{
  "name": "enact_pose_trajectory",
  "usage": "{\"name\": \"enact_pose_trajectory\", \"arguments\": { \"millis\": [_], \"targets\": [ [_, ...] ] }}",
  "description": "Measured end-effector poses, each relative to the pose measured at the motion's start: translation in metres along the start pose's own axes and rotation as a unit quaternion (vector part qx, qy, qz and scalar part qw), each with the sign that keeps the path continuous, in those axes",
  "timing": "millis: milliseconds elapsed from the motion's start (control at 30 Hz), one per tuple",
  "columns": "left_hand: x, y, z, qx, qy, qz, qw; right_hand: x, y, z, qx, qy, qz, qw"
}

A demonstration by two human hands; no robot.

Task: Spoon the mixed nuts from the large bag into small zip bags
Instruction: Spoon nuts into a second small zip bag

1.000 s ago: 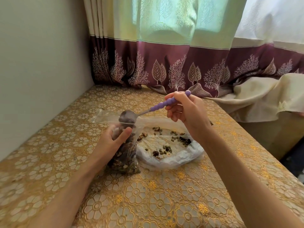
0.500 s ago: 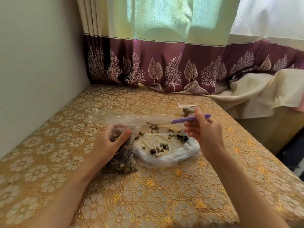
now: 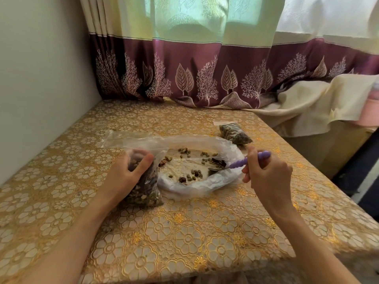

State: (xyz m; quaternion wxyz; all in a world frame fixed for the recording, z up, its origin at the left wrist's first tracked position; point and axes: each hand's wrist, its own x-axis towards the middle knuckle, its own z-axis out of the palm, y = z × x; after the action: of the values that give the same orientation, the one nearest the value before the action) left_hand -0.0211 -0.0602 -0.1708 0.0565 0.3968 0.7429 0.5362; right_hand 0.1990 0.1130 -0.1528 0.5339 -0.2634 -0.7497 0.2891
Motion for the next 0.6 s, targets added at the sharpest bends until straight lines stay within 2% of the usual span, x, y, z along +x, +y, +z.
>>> {"name": "enact_pose_trajectory", "arguments": {
  "millis": [300,467,600],
  "targets": [
    [0.001,-0.002,-0.001,0.004,-0.001,-0.016,1.000,-0.006,0.009,0.016,-0.120,0.017,-0.062,0.991],
    [0.002,-0.004,-0.001,0.001,0.000,-0.015,1.000,-0.007,0.017,0.022,-0.131,0.029,-0.093,0.987],
    [0.003,-0.004,-0.001,0.001,0.000,-0.016,1.000,-0.012,0.023,0.029,-0.115,0.011,-0.081,0.990]
  ]
}}
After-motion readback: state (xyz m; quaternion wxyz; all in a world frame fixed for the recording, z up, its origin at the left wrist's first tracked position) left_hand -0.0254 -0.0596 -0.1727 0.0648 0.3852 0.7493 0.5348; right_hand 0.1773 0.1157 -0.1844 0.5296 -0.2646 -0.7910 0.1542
